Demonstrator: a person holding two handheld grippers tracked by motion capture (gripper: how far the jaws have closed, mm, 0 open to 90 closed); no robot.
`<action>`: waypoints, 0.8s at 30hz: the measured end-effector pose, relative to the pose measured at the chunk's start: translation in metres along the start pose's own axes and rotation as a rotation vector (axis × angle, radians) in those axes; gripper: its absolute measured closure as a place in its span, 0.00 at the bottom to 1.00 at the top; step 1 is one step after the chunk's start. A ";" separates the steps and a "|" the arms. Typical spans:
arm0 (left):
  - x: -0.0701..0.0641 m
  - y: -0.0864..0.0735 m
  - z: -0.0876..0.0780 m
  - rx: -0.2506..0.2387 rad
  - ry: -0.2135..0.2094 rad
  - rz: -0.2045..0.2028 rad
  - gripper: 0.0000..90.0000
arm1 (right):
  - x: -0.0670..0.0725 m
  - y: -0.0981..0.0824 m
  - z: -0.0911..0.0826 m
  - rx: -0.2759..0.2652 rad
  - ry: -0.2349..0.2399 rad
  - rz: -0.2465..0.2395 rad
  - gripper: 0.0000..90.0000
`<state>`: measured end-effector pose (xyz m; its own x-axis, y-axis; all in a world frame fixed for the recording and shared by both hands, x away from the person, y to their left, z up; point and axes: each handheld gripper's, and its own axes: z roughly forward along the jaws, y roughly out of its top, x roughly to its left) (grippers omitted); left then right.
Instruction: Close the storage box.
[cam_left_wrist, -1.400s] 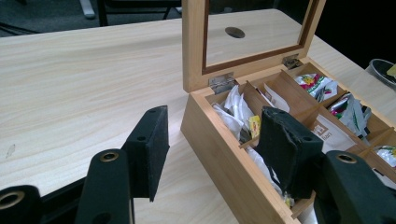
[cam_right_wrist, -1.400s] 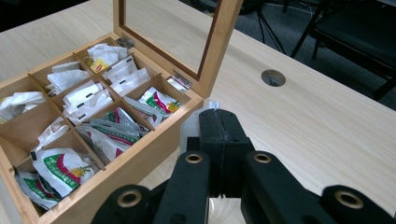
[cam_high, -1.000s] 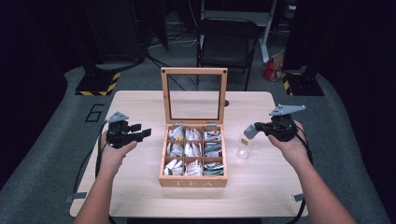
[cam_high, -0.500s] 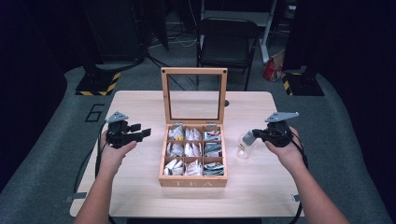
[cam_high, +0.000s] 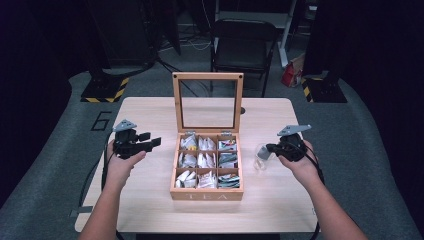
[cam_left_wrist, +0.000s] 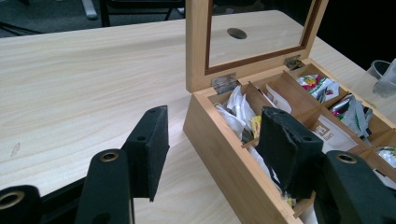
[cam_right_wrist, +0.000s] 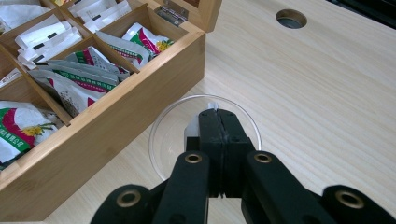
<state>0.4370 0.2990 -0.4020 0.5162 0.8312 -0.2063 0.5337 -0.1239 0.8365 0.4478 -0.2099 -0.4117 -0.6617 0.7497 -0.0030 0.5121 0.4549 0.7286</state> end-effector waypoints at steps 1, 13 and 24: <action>0.000 0.000 0.000 0.000 0.000 -0.002 0.48 | 0.000 0.000 0.001 0.001 0.000 -0.003 1.00; -0.001 0.002 0.001 -0.003 -0.009 -0.006 0.48 | 0.001 -0.002 0.004 0.008 0.009 0.021 0.82; 0.001 0.002 -0.001 -0.009 -0.007 -0.006 0.47 | 0.008 0.013 0.003 -0.056 0.052 0.037 0.54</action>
<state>0.4383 0.3001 -0.3998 0.5176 0.8282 -0.2150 0.5310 -0.1139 0.8397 0.4508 -0.1969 -0.4046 -0.6716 0.7386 0.0591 0.5060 0.3990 0.7647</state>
